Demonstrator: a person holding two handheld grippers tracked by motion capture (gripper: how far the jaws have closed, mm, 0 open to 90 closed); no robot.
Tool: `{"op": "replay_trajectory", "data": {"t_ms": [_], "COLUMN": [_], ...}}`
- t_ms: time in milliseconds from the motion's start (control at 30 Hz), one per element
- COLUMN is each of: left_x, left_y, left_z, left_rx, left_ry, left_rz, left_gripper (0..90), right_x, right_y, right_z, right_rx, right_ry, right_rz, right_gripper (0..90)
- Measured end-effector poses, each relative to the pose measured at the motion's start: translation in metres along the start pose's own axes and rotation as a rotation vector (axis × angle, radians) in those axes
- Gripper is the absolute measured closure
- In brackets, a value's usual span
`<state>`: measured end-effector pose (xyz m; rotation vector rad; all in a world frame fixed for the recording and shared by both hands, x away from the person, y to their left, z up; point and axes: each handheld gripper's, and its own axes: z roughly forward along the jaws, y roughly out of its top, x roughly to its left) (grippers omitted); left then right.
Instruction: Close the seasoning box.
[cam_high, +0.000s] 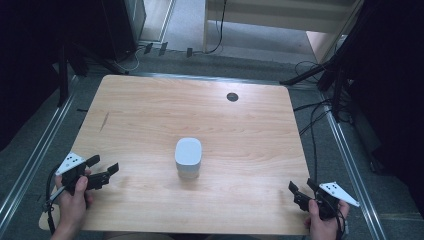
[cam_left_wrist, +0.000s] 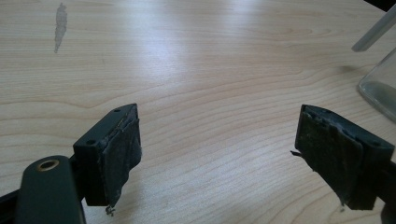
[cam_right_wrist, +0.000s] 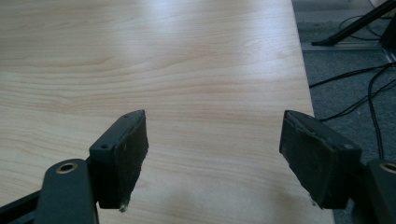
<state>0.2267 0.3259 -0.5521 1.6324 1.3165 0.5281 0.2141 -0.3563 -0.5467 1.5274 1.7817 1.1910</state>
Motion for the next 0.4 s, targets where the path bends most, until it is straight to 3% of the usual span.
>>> {"op": "replay_trajectory", "data": {"t_ms": [167, 400], "left_x": [0.0004, 0.0001], "left_y": [0.0001, 0.0005], "left_z": [-0.0001, 0.0011], "left_rx": [0.001, 0.005], "left_ry": [-0.002, 0.004], "left_rz": [0.002, -0.001], "left_gripper": [14.3, 14.3], "right_x": [0.0015, -0.0016], "right_y": [-0.0005, -0.0006], "right_z": [-0.0003, -0.0012], "right_rx": [0.016, 0.008], "right_ry": [-0.008, 0.004], "right_rz": [-0.016, 0.015], "right_gripper": [24.3, 24.2]}}
